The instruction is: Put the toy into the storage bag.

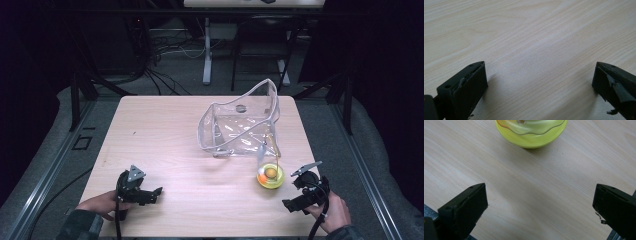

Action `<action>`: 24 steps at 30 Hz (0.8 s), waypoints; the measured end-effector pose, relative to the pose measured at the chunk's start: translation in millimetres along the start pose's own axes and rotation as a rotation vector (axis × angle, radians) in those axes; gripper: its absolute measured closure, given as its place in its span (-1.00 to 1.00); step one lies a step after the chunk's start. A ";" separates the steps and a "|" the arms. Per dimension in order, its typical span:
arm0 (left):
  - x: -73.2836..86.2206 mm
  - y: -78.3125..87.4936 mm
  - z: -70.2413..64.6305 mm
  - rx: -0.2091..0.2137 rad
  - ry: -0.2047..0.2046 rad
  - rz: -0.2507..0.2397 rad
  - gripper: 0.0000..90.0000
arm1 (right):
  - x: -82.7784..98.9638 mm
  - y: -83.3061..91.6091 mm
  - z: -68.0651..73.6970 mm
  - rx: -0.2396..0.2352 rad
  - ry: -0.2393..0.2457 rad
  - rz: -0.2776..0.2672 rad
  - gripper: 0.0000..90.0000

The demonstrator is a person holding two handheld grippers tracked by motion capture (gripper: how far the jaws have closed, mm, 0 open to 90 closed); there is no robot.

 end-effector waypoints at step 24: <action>0.1 -0.2 -0.1 -0.001 0.001 -0.002 -1.00 | -12.3 6.7 -0.3 0.001 0.021 -0.004 -1.00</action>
Point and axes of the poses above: each handheld gripper's, and its own axes: y roughly backward along the jaws, x roughly out of its underside, z roughly to its left, the point moved 6 cm from there along -y, roughly forward along the jaws, and after that the axes turned 12 degrees about x, right-handed, at the moved point
